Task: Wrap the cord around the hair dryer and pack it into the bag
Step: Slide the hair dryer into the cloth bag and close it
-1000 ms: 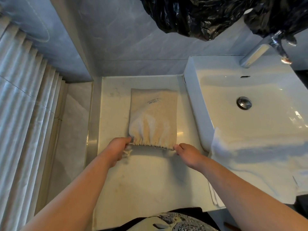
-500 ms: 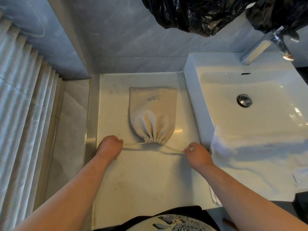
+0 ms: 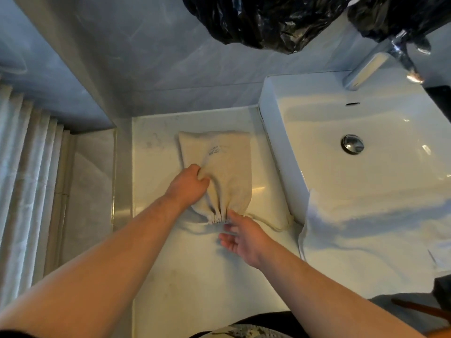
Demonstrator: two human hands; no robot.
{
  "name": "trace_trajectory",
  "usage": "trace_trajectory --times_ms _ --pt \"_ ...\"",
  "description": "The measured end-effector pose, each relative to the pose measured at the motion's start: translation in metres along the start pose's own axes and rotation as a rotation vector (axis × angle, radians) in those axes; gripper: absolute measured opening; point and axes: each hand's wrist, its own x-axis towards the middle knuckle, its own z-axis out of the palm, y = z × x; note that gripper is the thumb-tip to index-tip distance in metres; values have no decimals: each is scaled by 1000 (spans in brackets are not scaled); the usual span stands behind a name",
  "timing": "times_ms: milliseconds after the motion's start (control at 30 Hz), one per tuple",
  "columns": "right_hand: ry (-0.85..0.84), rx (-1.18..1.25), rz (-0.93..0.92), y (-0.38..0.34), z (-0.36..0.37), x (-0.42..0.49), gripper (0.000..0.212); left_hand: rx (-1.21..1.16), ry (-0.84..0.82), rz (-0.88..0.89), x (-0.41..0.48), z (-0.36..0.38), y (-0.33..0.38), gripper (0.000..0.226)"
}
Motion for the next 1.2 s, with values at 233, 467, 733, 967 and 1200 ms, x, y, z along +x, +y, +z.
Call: trace_trajectory --times_ms 233,467,733,967,1200 --pt "381 66 -207 -26 -27 20 45 202 -32 56 1 4 6 47" --pt "468 137 -192 -36 -52 23 38 62 59 -99 65 -15 1 69" --pt "311 254 -87 -38 -57 19 40 -333 -43 -110 79 1 0 26" --pt "154 272 -25 -41 -58 12 45 -763 -148 -254 74 -4 -3 31" --pt "115 291 -20 -35 -66 2 53 -806 -129 -298 47 -6 -3 9"
